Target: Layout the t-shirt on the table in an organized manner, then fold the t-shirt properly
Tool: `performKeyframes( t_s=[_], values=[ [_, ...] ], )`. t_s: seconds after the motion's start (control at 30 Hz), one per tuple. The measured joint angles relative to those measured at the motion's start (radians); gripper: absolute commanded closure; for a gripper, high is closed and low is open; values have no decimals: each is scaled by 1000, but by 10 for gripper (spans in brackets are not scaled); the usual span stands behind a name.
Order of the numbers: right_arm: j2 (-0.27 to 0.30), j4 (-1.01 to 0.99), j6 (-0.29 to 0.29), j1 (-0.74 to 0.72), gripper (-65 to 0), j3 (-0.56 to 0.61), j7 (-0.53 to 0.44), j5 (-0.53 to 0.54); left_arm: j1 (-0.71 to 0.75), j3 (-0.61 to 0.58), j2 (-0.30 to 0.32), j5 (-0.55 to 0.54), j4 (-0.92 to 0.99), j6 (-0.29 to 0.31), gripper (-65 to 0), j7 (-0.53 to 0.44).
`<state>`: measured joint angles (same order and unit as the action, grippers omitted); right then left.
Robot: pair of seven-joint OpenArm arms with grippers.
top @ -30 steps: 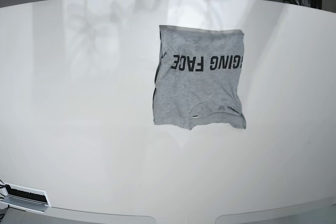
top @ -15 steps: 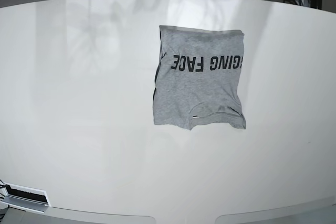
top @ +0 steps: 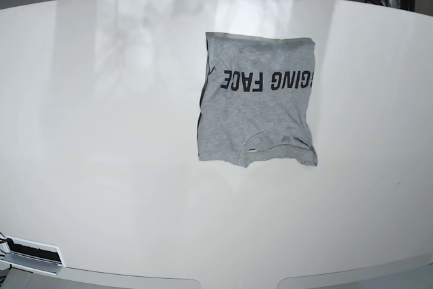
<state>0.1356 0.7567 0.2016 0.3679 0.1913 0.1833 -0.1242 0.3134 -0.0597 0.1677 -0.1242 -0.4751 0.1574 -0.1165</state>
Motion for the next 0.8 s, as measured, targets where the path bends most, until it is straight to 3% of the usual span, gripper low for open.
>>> performKeyframes(
  t_s=[0.2, 0.47, 0.8],
  values=[
    [2, -11, 24, 0, 0, 1, -88, -44, -4, 1, -38, 12, -1, -75, 0, -11],
    [2, -11, 106, -11, 0, 2, -153, -40, -3, 2, -35, 13, -4, -82, 0, -34],
    [2, -11, 105, -16, 0, 2, -153, -41, -7, 2, -35, 12, -51, -71, 0, -41]
  ],
)
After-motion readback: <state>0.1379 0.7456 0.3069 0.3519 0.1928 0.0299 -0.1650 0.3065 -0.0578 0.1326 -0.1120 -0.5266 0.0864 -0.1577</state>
